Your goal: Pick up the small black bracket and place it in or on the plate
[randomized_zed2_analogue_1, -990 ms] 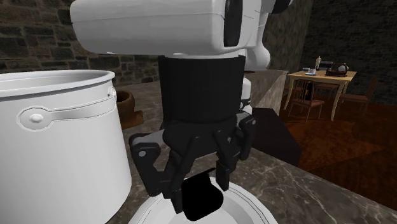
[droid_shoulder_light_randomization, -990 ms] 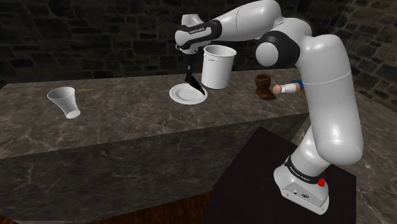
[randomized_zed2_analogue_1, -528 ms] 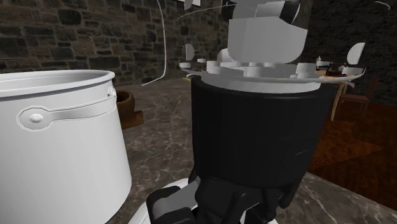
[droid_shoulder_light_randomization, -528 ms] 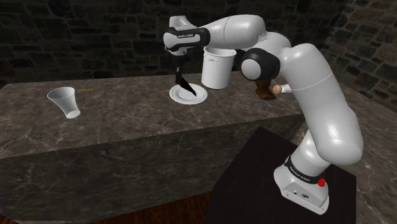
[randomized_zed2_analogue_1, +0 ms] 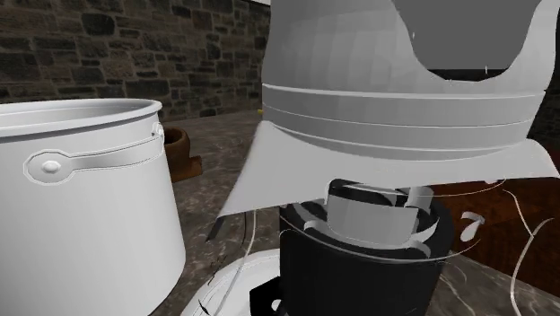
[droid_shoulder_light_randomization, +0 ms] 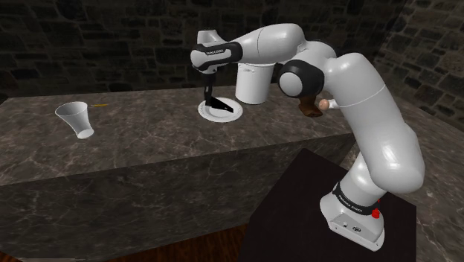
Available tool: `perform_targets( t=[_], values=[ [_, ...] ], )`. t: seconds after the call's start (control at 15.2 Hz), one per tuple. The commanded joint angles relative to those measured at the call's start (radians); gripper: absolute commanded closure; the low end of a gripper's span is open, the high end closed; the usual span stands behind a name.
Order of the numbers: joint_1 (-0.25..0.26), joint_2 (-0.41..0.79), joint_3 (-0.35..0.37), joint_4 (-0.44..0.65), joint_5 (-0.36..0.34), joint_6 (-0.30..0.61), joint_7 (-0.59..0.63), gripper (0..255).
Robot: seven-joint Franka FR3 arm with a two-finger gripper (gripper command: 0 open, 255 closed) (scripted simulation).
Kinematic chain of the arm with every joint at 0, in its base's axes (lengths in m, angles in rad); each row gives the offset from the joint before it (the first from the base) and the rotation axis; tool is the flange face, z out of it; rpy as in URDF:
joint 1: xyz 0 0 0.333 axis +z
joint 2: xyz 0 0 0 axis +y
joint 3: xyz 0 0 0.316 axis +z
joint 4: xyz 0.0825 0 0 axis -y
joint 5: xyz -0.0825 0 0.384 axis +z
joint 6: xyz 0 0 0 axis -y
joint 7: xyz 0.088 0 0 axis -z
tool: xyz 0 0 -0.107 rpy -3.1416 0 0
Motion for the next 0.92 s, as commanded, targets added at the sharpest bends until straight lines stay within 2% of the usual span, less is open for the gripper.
perform_targets(
  t=[0.0,0.59,0.66,0.86],
  values=[
    [-0.003,0.013,-0.001,-0.018,0.001,0.02,-0.003,255],
    [-0.003,0.019,0.0,-0.023,0.003,0.031,-0.003,255],
    [-0.002,0.017,0.0,-0.025,0.002,0.03,-0.002,0],
    [-0.001,0.013,-0.001,-0.029,0.002,0.03,-0.003,0]
  ],
)
